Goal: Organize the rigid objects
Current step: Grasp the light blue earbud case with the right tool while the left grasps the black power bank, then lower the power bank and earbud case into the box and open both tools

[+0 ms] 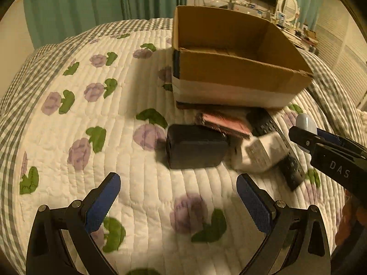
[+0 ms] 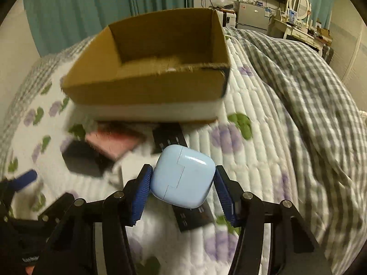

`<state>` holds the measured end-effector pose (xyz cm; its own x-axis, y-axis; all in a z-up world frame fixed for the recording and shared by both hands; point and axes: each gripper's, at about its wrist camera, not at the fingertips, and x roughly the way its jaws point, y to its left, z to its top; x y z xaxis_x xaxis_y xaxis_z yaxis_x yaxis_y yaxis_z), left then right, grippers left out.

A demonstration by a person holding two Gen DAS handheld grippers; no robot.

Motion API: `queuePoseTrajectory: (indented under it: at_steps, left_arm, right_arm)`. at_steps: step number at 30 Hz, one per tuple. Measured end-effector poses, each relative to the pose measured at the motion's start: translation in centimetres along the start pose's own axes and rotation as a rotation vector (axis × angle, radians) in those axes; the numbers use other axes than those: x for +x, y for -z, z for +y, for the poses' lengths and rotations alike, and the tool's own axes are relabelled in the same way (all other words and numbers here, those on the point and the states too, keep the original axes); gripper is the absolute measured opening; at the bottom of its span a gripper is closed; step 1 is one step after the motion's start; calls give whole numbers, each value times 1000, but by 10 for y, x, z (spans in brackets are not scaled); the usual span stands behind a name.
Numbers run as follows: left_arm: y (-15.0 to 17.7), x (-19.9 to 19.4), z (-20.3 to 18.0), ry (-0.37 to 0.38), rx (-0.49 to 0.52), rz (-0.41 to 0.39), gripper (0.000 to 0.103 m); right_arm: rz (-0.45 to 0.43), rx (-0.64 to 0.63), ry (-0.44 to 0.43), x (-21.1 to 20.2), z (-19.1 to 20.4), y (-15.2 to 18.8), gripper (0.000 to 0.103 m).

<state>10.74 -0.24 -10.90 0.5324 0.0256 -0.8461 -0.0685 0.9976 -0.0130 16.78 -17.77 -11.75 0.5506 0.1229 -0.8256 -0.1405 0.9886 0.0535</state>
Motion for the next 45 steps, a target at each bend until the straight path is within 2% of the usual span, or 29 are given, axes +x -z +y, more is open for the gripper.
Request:
queuePoseTrajectory:
  at_steps: [8, 12, 14, 15, 17, 18, 25, 28, 32, 38, 41, 45]
  left_arm:
    - [-25, 38, -11, -54, 18, 50, 103]
    - [-34, 53, -13, -45, 11, 73, 103]
    - [-36, 62, -17, -45, 27, 92, 101]
    - [-36, 67, -18, -40, 31, 105, 98]
    - [-37, 73, -18, -36, 25, 123, 77]
    - [-37, 74, -17, -18, 20, 126, 74]
    - [-29, 41, -10, 13, 7, 109, 73]
    - [-27, 13, -7, 19, 15, 70, 72]
    - [-32, -31, -4, 40, 28, -7, 72]
    - [-66, -95, -9, 74, 52, -154, 72]
    - [-89, -111, -12, 94, 65, -208, 72]
    - [-122, -111, -18, 86, 86, -260, 72]
  right_arm:
    - [-30, -25, 14, 18, 2, -24, 55]
    - [-27, -20, 31, 25, 1, -23, 55]
    - [-13, -3, 12, 28, -2, -21, 55]
    - [-13, -3, 15, 29, -3, -21, 55]
    - [-11, -2, 28, 29, -3, -21, 55]
    - [-10, 2, 27, 29, -3, -21, 55]
    - [-6, 16, 22, 19, -10, -17, 55]
    - [-17, 3, 21, 7, -9, -17, 55]
    - [-74, -56, 53, -26, -3, -29, 55]
    - [-171, -92, 33, -82, 4, -59, 55]
    - [-215, -97, -12, -109, 6, -81, 55]
    - [-268, -128, -54, -131, 8, -112, 55]
